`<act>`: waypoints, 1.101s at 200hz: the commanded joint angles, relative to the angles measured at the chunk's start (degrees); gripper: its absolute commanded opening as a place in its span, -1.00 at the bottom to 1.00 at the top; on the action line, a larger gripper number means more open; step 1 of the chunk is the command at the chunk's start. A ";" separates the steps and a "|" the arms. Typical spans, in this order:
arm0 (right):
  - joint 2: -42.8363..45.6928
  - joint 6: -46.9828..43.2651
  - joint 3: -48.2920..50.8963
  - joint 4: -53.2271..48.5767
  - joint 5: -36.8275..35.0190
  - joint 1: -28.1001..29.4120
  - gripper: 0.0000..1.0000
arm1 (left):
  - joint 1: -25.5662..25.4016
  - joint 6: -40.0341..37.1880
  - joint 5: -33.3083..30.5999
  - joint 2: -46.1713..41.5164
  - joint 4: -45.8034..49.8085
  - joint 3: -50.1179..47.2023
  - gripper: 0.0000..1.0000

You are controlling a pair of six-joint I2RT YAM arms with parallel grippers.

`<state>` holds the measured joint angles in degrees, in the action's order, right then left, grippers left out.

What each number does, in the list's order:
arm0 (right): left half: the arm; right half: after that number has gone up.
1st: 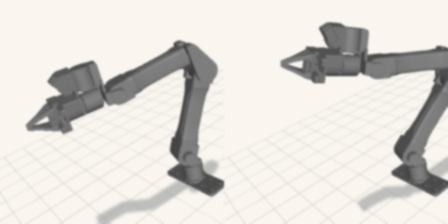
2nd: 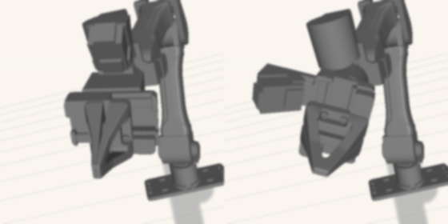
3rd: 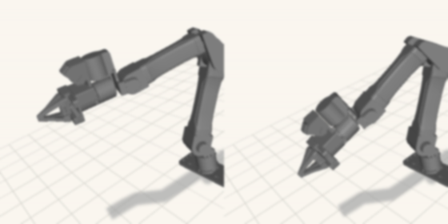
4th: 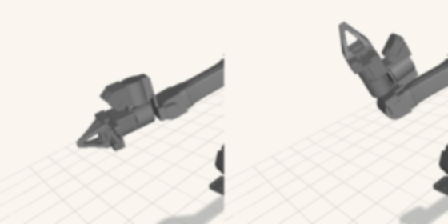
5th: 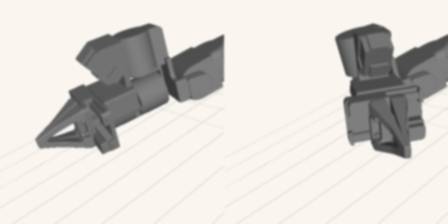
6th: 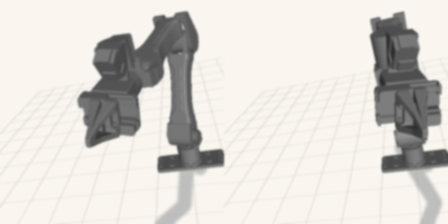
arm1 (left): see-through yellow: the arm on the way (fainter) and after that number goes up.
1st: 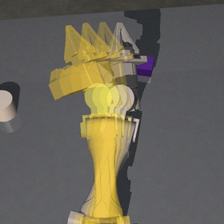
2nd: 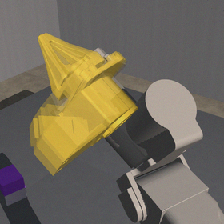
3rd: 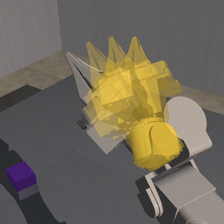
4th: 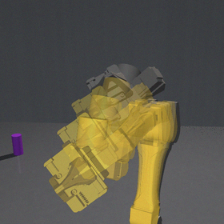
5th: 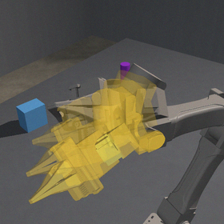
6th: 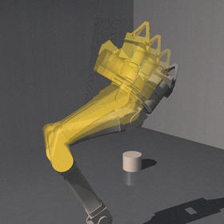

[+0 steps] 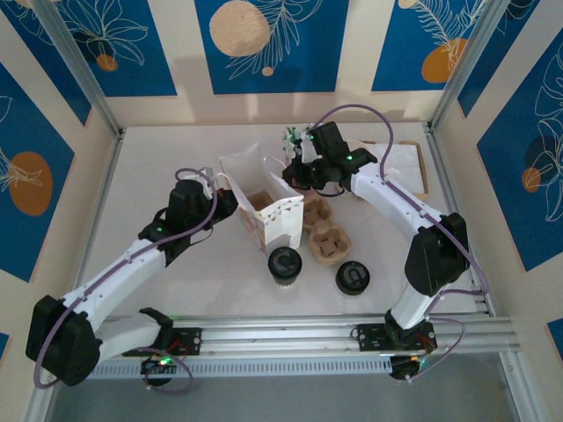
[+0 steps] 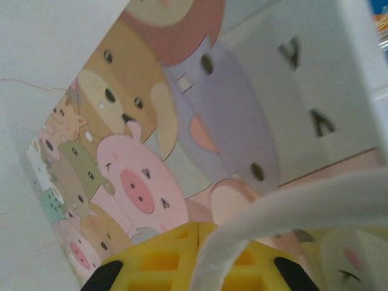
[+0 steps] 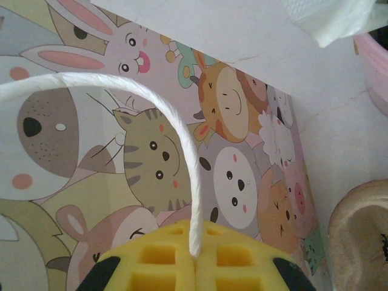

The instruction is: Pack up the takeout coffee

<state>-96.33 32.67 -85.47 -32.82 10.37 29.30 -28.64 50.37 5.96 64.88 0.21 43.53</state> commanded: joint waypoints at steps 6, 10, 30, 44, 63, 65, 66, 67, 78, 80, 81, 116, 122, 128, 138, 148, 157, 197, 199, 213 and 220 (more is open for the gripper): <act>0.39 1.87 1.35 0.72 -0.33 0.43 -0.90 | 0.44 -3.56 1.02 2.83 1.41 4.22 -1.00; 0.56 2.03 1.44 1.01 0.00 0.39 -0.90 | 0.63 -3.84 1.32 3.19 1.88 4.73 -1.00; 0.84 2.40 1.62 1.63 0.53 0.82 -0.87 | 1.77 -4.77 4.92 5.17 2.08 6.70 -1.00; 0.71 2.64 1.67 1.40 0.24 1.01 -0.85 | 2.00 -6.51 8.81 6.60 1.54 8.23 -1.00; 0.88 3.25 1.90 1.25 -0.73 1.02 -0.85 | 2.52 -8.12 13.08 8.81 3.32 11.01 -1.00; 0.95 3.32 2.02 1.33 -0.84 1.02 -0.85 | 2.69 -8.25 13.59 9.00 3.42 11.22 -1.00; 0.96 3.34 2.00 1.38 -0.86 1.02 -0.85 | 2.70 -8.35 13.84 9.10 3.45 11.31 -1.00; 1.01 3.40 2.03 1.41 -0.87 1.02 -0.85 | 2.75 -8.44 14.09 9.24 3.47 11.45 -1.00; 1.66 3.93 2.49 1.97 -1.48 1.02 -0.85 | 3.15 -9.53 15.87 9.83 3.50 12.08 -1.00; 1.78 4.04 2.57 2.10 -1.60 1.02 -0.85 | 3.22 -9.79 15.96 9.89 3.60 12.17 -1.00; 1.86 4.10 2.58 2.17 -1.63 1.02 -0.85 | 3.23 -9.91 15.94 9.90 3.67 12.18 -1.00; 5.52 5.54 3.17 2.76 -4.54 0.78 -0.66 | 5.49 -13.04 15.59 8.05 4.65 12.12 -1.00; 6.16 5.65 3.21 2.75 -5.08 0.76 -0.59 | 5.84 -13.72 15.05 7.34 4.94 11.98 -1.00; 6.75 5.66 3.08 2.68 -5.39 0.76 -0.50 | 6.17 -14.17 14.48 6.73 5.14 11.87 -1.00; 7.52 5.48 2.66 2.05 -6.05 0.59 -0.38 | 6.55 -14.69 13.84 5.77 5.05 11.47 -1.00; 8.20 5.18 2.10 1.24 -6.81 0.50 -0.29 | 6.81 -15.01 13.62 4.84 4.59 10.96 -1.00; 8.76 4.92 1.52 0.60 -7.38 0.36 -0.17 | 6.85 -15.43 13.55 4.27 4.15 10.50 -1.00; 9.83 3.22 -1.81 -4.17 -9.94 -0.04 0.28 | 6.93 -16.34 14.68 4.00 3.99 9.62 -1.00; 9.89 3.16 -2.02 -4.38 -9.98 -0.03 0.30 | 6.91 -16.48 14.76 3.91 4.01 9.68 -1.00; 10.43 2.69 -2.92 -5.38 -10.11 0.05 0.42 | 6.93 -16.46 15.03 3.81 3.95 9.87 -0.92; 10.81 2.42 -3.12 -5.50 -10.11 0.10 0.47 | 6.92 -16.61 15.29 3.70 3.84 9.91 -0.85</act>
<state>-87.79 36.45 -86.02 -34.65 1.61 29.50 -22.13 35.42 19.53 69.38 4.80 53.76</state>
